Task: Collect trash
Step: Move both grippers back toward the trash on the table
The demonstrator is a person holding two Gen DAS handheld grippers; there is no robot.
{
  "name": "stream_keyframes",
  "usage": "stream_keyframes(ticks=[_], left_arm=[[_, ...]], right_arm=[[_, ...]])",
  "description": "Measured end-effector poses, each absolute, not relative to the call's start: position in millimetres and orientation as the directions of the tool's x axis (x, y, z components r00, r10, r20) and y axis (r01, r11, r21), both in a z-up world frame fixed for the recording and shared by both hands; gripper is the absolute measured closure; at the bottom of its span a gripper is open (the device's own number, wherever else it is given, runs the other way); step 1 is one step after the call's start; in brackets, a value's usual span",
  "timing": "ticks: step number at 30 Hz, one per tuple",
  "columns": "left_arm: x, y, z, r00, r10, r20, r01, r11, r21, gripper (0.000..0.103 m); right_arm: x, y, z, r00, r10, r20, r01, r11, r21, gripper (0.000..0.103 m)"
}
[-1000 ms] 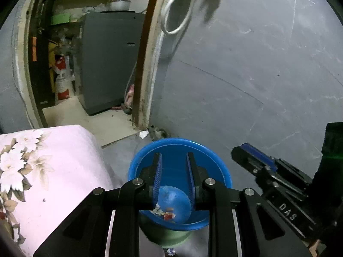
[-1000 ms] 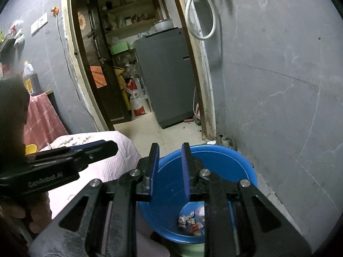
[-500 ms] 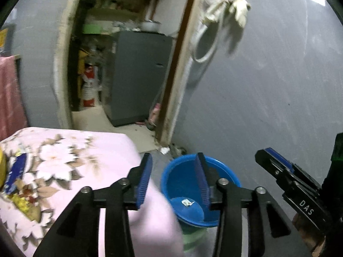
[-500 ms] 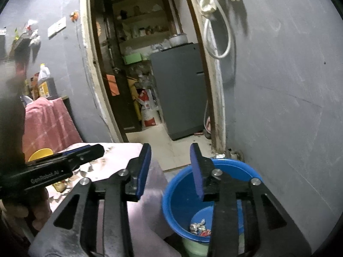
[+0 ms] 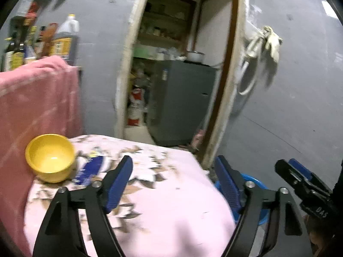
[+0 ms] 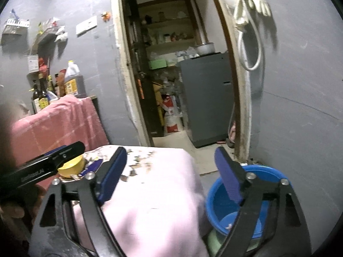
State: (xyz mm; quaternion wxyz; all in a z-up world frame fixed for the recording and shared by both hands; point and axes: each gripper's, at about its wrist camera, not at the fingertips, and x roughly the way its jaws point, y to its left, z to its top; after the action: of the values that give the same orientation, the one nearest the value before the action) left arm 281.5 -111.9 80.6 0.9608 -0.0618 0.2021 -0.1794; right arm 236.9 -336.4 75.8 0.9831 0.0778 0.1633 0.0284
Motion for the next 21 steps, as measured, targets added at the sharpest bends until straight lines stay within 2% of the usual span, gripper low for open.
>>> stream_keyframes(ticks=[1,3,5,14,21], left_arm=[[278.2,-103.2,80.2,0.866,-0.349,-0.359,0.298,0.935,-0.191,0.021],[269.4,-83.8,78.4,0.885,-0.315,-0.343,0.260,0.945,-0.196,0.010],[261.5,-68.0,74.3,0.901,-0.284,-0.327,0.225,0.952,-0.206,0.005],[231.3,-17.0,66.8,0.945,-0.145,-0.291,0.099,0.981,-0.167,0.005],[222.5,11.7,56.1,0.956,-0.057,-0.287,0.010,0.987,-0.162,0.005]], right_arm=[[237.1,-329.3,77.2,0.946,0.090,-0.311,-0.040,0.986,0.162,0.000],[236.0,-317.1,79.0,0.949,0.100,-0.300,-0.053,0.986,0.161,0.000],[234.3,-306.7,80.7,0.952,0.108,-0.287,-0.062,0.984,0.165,0.000],[224.7,-265.1,79.9,0.961,0.161,-0.226,-0.124,0.978,0.168,0.000],[227.4,-234.7,74.4,0.952,0.209,-0.225,-0.181,0.974,0.138,0.000]])
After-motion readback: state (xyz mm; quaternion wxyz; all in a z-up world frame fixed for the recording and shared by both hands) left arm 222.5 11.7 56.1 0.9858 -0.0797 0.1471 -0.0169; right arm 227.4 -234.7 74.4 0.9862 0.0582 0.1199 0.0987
